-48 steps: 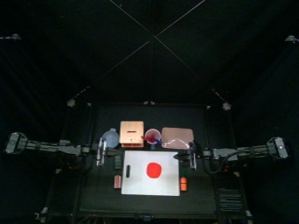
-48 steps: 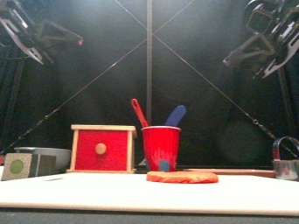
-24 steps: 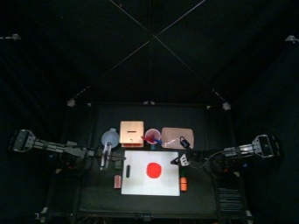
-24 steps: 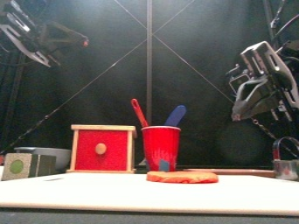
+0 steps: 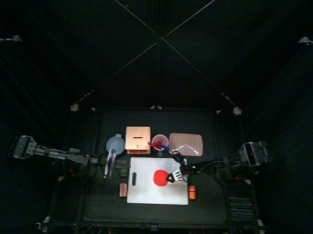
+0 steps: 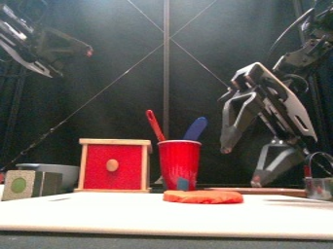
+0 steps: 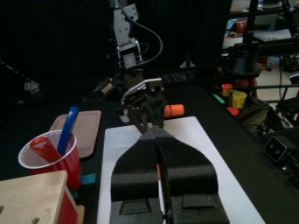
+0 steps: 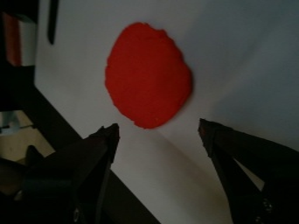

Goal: Place dough onto plate

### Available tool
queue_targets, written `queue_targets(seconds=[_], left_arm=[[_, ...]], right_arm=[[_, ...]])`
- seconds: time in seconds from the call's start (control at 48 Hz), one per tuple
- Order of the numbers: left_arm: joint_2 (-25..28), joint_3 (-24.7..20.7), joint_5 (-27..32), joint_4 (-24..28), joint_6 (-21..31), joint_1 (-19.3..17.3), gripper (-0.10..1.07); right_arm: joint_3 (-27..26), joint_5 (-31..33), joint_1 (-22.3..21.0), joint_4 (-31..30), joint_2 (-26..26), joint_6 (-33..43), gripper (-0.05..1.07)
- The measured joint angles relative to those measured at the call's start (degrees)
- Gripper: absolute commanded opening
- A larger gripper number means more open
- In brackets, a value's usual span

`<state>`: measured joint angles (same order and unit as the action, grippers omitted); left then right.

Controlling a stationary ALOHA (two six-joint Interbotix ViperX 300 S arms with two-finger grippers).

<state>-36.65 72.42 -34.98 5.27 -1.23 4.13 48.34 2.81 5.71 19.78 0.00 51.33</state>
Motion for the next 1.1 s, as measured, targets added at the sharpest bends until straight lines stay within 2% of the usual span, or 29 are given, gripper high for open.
queue_targets(seconds=[0.646,0.896,1.104], left_arm=[[-0.2,0.4,0.0,0.0,-0.1,0.0,0.02],[-0.2,0.5,0.0,0.0,-0.1,0.0,0.02],[-0.2,0.7,0.0,0.0,-0.1,-0.4,0.02]], right_arm=[[-8.4,0.0,-2.2,-1.5,6.7,0.0,0.99],[-9.1,0.0,-2.2,-2.3,7.8,0.0,0.75],[-9.4,-0.1,-2.1,-2.5,9.0,0.0,0.68]])
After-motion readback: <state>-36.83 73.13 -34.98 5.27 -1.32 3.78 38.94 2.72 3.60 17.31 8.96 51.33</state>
